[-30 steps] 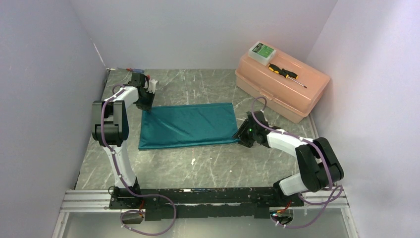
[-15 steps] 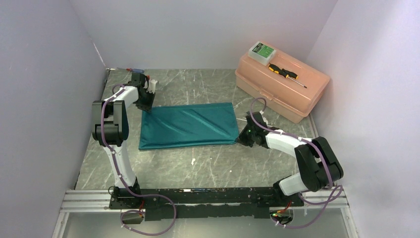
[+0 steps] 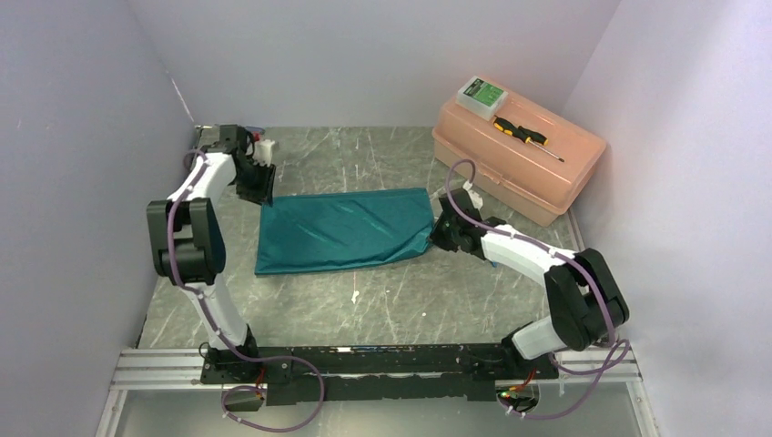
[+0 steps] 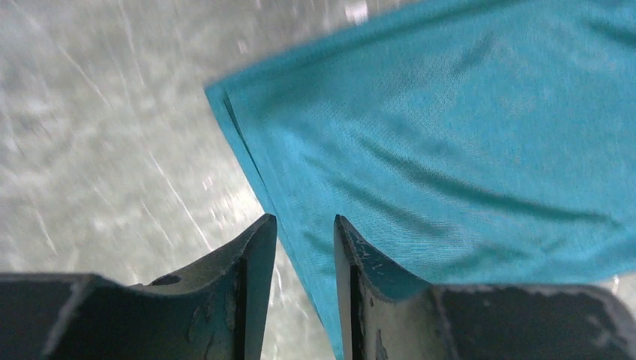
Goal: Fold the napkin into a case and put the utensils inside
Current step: Fold the rectangle-folded napkin at the center of the board.
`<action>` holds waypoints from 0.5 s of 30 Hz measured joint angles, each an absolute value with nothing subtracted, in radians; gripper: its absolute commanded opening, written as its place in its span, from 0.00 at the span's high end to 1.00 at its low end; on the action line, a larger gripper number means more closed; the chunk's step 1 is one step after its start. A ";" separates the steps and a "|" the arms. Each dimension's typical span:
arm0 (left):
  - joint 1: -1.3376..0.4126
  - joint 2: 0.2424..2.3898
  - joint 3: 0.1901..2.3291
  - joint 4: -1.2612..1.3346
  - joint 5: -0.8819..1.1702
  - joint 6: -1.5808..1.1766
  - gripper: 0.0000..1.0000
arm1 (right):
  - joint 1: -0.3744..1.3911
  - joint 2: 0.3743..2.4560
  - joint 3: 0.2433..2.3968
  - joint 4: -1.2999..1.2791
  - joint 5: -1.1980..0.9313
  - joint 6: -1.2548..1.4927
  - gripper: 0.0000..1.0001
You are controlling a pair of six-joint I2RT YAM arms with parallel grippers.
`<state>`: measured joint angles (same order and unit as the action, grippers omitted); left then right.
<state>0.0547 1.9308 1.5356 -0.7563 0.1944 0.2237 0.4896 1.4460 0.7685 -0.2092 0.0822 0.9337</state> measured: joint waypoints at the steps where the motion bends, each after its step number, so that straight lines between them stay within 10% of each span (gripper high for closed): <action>1: 0.065 1.899 1.503 -0.764 0.206 0.226 0.62 | 0.494 1.452 0.783 -0.218 0.091 0.926 0.96; 15: 0.305 1.846 1.215 -0.850 0.446 0.218 0.69 | 0.813 1.845 1.327 -0.271 0.067 0.730 0.97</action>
<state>0.3046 1.8458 1.2152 -0.8505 0.4458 0.2176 0.8127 1.8446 1.3270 -0.2710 0.0673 0.7303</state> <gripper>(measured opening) 0.325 0.050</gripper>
